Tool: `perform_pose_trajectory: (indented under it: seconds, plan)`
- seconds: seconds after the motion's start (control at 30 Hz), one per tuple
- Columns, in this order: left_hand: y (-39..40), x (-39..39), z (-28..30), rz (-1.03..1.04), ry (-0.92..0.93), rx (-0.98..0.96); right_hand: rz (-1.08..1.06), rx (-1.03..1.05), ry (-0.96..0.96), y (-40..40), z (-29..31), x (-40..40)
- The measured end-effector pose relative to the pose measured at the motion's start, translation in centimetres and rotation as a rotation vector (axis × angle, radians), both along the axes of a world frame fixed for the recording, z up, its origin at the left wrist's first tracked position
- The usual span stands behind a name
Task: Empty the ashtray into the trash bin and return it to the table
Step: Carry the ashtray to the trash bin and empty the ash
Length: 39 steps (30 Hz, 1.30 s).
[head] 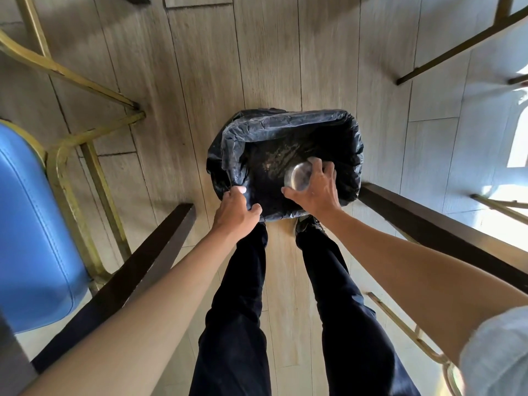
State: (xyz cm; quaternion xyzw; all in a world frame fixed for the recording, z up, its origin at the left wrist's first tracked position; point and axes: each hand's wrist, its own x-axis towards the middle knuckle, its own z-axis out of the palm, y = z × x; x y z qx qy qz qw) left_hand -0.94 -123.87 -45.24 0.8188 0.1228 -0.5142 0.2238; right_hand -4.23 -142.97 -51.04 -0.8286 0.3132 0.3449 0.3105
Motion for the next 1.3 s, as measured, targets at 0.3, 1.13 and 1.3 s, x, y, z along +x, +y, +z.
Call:
perform_pose_trajectory:
  seconds: [0.3, 1.13, 1.3]
  plan:
    - [0.1, -0.2, -0.2, -0.035, -0.013, 0.001, -0.016, -0.053, -0.049, 0.2, 0.2, -0.7]
    - [0.4, -0.7, -0.5, -0.061, -0.037, -0.016, 0.302, 0.08, -0.011, 1.6, 0.6, -0.3]
    - [0.5, -0.9, -0.9, -0.038, -0.023, -0.011, 0.256, 0.087, -0.027, 3.7, 0.6, -0.4]
